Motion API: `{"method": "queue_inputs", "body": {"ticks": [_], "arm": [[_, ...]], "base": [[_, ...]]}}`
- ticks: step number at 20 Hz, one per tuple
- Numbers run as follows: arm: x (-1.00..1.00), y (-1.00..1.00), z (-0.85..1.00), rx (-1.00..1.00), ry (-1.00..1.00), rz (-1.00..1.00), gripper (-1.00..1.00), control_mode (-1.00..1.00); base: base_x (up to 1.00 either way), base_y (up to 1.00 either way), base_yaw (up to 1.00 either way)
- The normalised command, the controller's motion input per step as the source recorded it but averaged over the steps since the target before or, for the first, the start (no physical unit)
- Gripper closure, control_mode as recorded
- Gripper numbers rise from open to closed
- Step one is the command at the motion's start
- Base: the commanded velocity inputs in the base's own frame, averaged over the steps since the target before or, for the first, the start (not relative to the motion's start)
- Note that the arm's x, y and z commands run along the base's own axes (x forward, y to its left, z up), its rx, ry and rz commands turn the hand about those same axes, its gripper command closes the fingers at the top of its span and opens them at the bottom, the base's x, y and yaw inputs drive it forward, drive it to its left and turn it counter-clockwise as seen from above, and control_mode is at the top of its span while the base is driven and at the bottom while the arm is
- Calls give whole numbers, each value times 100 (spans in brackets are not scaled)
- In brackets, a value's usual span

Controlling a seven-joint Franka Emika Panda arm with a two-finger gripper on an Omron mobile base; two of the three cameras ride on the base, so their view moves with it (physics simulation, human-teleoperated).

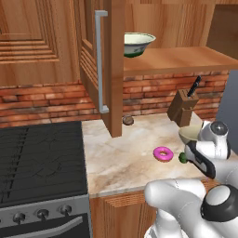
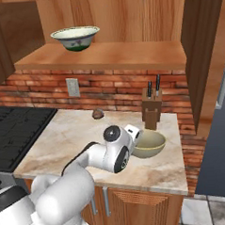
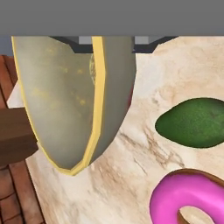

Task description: Pick both bowls and place them on the counter. Then place the donut in one bowl and place the avocado in the other bowl.

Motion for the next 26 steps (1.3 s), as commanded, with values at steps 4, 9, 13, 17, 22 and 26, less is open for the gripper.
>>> {"method": "queue_inputs", "body": {"ticks": [4,9,13,17,22,26], "arm": [[9,0,-16,0,2,3,100,-100],[4,0,-16,0,8,0,100,-100],[0,0,-22,0,8,0,100,-100],[0,0,-20,2,4,0,-100,-100],[-10,0,3,2,0,0,-100,-100],[-39,0,45,0,-1,-2,-100,-100]], "base": [[0,0,0],[0,0,0],[0,0,0],[0,0,0],[0,0,0],[0,0,0]]}}
